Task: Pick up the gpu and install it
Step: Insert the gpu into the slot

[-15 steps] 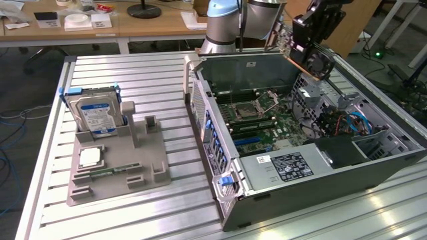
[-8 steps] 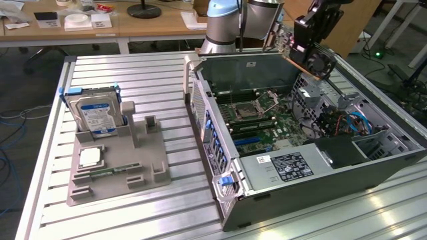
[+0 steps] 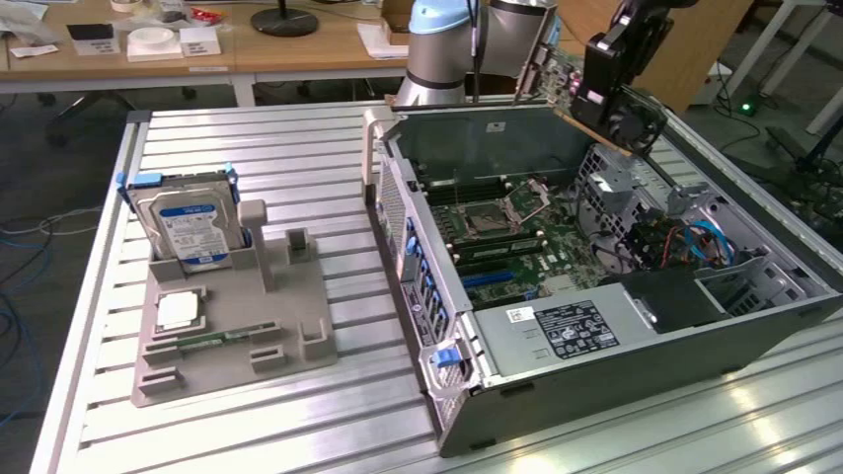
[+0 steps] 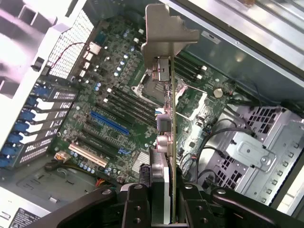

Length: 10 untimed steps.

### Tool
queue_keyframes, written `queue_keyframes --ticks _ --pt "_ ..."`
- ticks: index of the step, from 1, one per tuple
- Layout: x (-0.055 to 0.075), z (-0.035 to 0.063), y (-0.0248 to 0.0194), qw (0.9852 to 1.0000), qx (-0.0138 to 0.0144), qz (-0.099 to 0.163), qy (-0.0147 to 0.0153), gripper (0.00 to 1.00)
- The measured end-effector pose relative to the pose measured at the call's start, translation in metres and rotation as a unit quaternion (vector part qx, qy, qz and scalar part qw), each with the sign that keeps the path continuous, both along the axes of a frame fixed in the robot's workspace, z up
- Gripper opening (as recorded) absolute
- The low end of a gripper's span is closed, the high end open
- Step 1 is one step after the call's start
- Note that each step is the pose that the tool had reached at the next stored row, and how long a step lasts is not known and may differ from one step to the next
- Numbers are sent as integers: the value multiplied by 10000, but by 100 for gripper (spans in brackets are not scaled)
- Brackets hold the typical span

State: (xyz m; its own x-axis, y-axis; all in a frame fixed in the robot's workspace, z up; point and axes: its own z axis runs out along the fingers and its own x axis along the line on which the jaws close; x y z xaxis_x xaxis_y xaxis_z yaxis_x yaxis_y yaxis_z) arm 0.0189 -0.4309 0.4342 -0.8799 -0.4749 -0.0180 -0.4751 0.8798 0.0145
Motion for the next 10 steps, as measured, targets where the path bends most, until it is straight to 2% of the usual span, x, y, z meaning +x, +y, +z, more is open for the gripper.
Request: queue_keyframes --ticks 5,10 --pt "0 0 0 9996 0 297 0 28" --pt "0 0 0 9980 0 627 0 28"
